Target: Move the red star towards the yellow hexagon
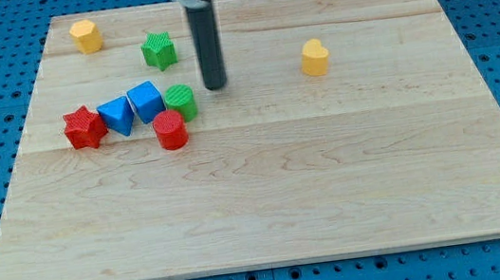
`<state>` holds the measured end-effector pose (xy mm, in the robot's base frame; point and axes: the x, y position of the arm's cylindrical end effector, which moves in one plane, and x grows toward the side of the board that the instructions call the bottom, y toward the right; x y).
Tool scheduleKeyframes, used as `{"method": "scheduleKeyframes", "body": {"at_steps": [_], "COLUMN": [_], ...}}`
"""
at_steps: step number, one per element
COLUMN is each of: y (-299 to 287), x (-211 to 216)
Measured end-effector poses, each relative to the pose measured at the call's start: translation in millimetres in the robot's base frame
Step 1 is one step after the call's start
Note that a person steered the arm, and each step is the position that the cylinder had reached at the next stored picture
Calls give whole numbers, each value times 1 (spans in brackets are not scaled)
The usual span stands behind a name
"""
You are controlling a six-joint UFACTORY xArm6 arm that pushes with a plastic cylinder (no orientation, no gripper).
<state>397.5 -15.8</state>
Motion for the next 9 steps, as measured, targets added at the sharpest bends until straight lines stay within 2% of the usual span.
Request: {"method": "scheduleKeyframes", "body": {"at_steps": [1,3,4,5,6,7,8,9], "y": [80,83,54,7,-54,-142,-237,-264], "x": [45,45,-18,-53,-55,-83,-59,16]}}
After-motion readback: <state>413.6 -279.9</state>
